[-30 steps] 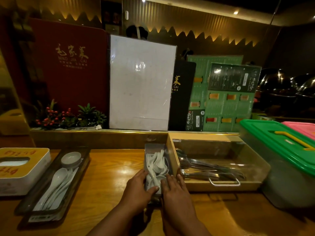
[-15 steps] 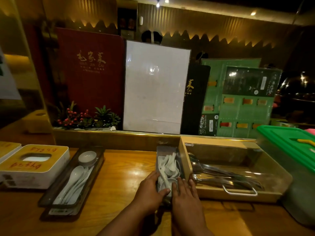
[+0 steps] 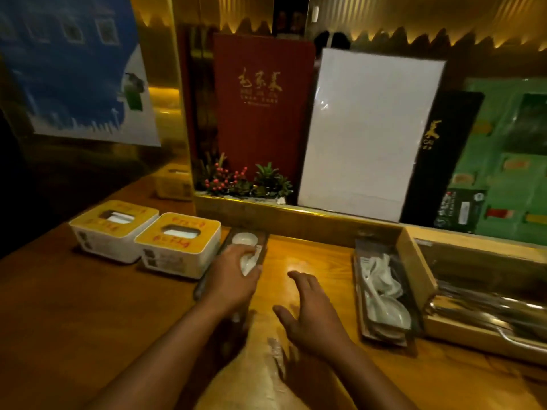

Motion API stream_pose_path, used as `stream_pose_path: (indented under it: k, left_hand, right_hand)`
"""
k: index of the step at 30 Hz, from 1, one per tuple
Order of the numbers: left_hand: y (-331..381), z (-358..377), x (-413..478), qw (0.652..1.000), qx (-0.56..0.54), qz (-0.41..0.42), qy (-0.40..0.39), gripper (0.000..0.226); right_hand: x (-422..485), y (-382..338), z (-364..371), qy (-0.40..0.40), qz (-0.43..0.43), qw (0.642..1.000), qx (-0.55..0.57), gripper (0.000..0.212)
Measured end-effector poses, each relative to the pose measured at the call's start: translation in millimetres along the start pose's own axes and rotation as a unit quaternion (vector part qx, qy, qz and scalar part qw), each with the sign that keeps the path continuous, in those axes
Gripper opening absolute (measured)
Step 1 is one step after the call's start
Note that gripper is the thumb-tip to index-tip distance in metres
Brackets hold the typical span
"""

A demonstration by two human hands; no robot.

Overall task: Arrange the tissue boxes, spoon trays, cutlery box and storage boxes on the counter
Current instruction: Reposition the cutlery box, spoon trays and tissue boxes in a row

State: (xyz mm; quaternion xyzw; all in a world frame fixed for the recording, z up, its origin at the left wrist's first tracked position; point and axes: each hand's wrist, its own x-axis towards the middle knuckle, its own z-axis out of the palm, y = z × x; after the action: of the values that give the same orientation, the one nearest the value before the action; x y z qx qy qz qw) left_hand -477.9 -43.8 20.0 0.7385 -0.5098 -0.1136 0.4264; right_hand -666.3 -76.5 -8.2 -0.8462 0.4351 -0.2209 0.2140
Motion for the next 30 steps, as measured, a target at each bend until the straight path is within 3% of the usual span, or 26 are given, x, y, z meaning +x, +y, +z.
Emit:
stream_pose_path:
  k: [2, 5, 9, 13, 18, 30]
  left_hand:
    - [-24.2, -22.2, 1.0, 1.000, 0.004, -0.019, 0.025, 0.034]
    - [-58.7, -44.1, 0.1, 0.997, -0.001, -0.068, 0.032, 0.037]
    - [-89.6, -54.5, 2.6, 0.989, -0.045, -0.139, -0.005, 0.040]
    - [-101.0, -46.2, 2.6, 0.957, -0.180, -0.206, -0.100, 0.030]
    - [-92.2, -22.5, 5.0, 0.952, -0.209, -0.190, -0.122, 0.019]
    - [-19.3, 73.4, -8.4, 0.956, -0.217, -0.114, -0.161, 0.029]
  right_hand:
    - [5.9, -18.5, 20.1, -0.004, 0.014, 0.997, 0.077, 0.082]
    - [12.6, -39.3, 46.0, -0.029, 0.007, 0.996, 0.090, 0.094]
    - [20.5, -59.0, 70.8, -0.039, -0.014, 0.998, -0.045, 0.094]
    - [26.1, -66.3, 77.9, 0.000, -0.059, 0.983, -0.172, 0.075]
    - [24.6, -54.8, 68.7, 0.020, -0.052, 0.982, -0.181, 0.064]
    - [-13.2, 32.9, 4.6, 0.032, 0.035, 0.954, -0.296, 0.069]
